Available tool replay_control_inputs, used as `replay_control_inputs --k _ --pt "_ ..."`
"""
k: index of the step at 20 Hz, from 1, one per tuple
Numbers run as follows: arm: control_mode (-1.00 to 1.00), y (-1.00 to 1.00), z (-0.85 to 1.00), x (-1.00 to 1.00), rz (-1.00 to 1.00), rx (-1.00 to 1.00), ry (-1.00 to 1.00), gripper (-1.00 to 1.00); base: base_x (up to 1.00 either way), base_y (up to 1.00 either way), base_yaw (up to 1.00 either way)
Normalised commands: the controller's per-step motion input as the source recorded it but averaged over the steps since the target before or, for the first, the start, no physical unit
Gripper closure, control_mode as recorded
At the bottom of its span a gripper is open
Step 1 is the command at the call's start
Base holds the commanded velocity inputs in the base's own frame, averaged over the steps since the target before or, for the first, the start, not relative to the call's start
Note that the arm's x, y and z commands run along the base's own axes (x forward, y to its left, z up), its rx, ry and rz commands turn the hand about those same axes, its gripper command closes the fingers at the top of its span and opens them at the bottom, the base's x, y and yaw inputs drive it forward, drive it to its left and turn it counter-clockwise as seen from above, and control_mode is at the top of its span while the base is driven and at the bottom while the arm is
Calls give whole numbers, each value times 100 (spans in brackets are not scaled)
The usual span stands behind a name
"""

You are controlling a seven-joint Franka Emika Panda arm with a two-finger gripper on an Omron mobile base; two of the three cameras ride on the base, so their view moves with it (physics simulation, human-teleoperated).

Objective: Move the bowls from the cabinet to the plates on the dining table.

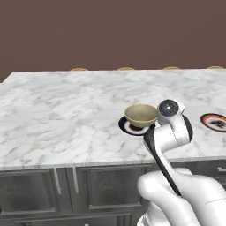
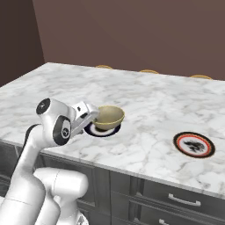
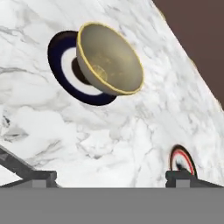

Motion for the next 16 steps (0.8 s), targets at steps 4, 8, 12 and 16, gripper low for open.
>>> replay_control_inputs --k 4,8,12,16 --pt "-100 -1 7 -72 -13 45 -13 -100 0 0 0" --pt "-100 0 27 -64 -17 44 -14 -100 0 0 0" --pt "-100 0 53 -27 -30 40 -11 -100 0 0 0" --pt "-100 0 41 -7 -32 38 -5 -100 0 0 0"
